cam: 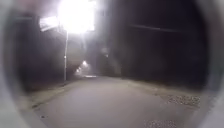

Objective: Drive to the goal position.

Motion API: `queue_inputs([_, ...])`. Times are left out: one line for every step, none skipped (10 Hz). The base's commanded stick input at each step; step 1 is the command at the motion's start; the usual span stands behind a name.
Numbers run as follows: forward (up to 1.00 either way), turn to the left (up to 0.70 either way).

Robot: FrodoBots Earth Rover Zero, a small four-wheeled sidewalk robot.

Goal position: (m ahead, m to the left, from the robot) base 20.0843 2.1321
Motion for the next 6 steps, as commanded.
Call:
queue_inputs([0.7, 0.0])
queue_inputs([0.7, 0.0])
queue_inputs([0.7, 0.0])
queue_inputs([0.7, 0.0])
queue_inputs([0.7, 0.0])
queue_inputs([0.7, 0.0])
